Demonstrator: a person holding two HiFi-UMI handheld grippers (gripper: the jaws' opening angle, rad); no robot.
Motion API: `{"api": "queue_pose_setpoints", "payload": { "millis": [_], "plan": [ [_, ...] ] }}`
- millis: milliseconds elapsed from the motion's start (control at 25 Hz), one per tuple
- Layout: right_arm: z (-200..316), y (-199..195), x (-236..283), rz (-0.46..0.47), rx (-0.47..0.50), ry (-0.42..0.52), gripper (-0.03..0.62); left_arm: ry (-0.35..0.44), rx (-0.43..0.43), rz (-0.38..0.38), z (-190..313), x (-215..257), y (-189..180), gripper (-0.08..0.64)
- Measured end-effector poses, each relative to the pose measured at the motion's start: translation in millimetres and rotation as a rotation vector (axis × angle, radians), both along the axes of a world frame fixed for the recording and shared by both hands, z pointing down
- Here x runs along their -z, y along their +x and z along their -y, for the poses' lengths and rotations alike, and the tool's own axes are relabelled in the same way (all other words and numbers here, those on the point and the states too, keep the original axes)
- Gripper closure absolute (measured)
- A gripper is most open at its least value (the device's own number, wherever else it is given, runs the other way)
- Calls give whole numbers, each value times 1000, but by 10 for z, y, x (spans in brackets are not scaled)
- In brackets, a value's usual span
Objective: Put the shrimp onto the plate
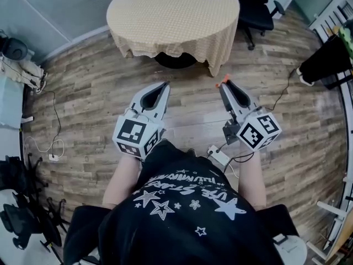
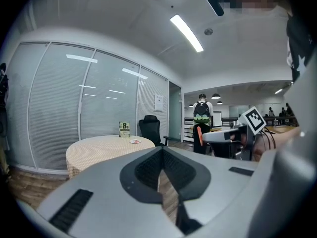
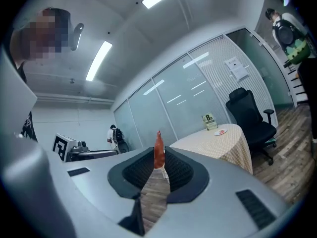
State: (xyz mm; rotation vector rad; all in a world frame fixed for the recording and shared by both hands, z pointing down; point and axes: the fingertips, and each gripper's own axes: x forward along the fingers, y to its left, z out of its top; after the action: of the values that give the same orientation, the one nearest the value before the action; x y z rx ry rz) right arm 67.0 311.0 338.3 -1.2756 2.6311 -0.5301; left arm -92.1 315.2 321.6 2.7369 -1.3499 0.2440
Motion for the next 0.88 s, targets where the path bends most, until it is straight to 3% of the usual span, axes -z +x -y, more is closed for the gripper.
{"api": "queue_pose_setpoints", "payload": {
  "millis": [280, 560, 880],
  "plan": [
    [-33, 73, -33, -57, 6, 15, 517, 0, 24, 3, 44, -32, 47, 552],
    [-17, 201, -112, -4, 31, -5, 517, -13, 15, -6, 3, -99, 151, 552],
    [277, 201, -213, 5, 19, -38, 517, -26, 16, -23, 320, -210, 126, 552]
  ]
}}
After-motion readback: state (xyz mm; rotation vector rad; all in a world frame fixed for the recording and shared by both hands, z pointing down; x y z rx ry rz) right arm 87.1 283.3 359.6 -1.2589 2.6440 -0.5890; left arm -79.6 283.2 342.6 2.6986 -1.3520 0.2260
